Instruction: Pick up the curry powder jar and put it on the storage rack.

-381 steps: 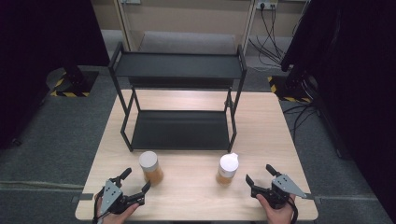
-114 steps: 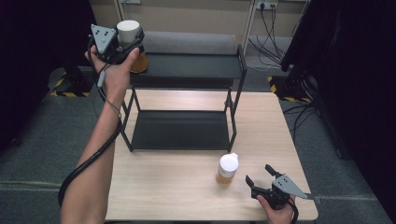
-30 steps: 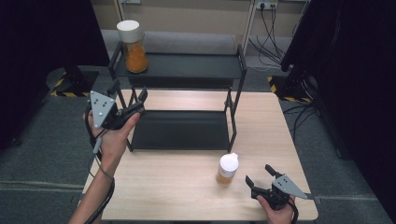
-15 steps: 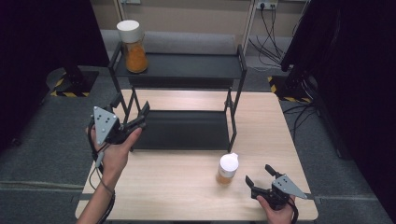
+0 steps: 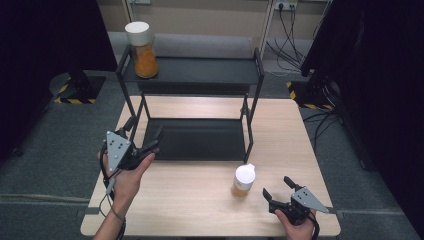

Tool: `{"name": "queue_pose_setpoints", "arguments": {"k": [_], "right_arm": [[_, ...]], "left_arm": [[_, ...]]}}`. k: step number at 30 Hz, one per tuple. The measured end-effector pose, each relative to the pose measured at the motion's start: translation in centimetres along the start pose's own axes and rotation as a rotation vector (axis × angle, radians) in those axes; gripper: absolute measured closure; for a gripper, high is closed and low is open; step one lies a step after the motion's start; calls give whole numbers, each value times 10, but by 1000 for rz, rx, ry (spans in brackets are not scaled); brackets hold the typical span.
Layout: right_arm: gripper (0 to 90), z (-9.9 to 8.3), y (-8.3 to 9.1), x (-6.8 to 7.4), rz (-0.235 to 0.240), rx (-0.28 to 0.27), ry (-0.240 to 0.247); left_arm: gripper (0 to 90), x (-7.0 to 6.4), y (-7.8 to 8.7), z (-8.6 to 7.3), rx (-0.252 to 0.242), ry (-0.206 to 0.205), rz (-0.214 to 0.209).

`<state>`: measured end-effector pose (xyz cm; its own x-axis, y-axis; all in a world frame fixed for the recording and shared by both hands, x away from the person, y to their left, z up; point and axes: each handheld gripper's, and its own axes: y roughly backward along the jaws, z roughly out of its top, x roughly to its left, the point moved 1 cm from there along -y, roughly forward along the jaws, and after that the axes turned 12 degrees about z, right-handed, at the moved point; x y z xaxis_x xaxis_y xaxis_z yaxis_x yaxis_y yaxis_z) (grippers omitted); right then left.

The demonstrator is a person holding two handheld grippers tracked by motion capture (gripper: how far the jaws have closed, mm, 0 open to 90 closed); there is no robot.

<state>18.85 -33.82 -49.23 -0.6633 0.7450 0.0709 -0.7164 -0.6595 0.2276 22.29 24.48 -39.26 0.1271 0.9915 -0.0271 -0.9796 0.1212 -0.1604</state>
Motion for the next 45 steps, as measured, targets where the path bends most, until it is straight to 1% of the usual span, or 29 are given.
{"name": "queue_pose_setpoints", "arguments": {"k": [4,13,16,20,22,28,32,41,45], "right_arm": [[78,0,0,0,1,-1,-3],[77,0,0,-1,3,1,-3],[77,0,0,0,2,1,0],[77,0,0,0,2,1,0],[77,0,0,0,2,0,0],[77,0,0,0,3,1,0],[77,0,0,0,2,1,2],[77,0,0,0,2,0,2],[77,0,0,0,2,2,4]], "left_arm": [[140,1,7,-6,5,13,1],[140,2,20,-19,22,4,2],[140,3,23,-24,31,11,4],[140,3,27,-32,50,12,2],[140,6,29,-37,65,18,-4],[140,8,35,-50,93,18,-3],[140,8,39,-58,113,17,-4],[139,8,47,-80,143,30,-8],[139,8,51,-91,169,32,-13]]}}
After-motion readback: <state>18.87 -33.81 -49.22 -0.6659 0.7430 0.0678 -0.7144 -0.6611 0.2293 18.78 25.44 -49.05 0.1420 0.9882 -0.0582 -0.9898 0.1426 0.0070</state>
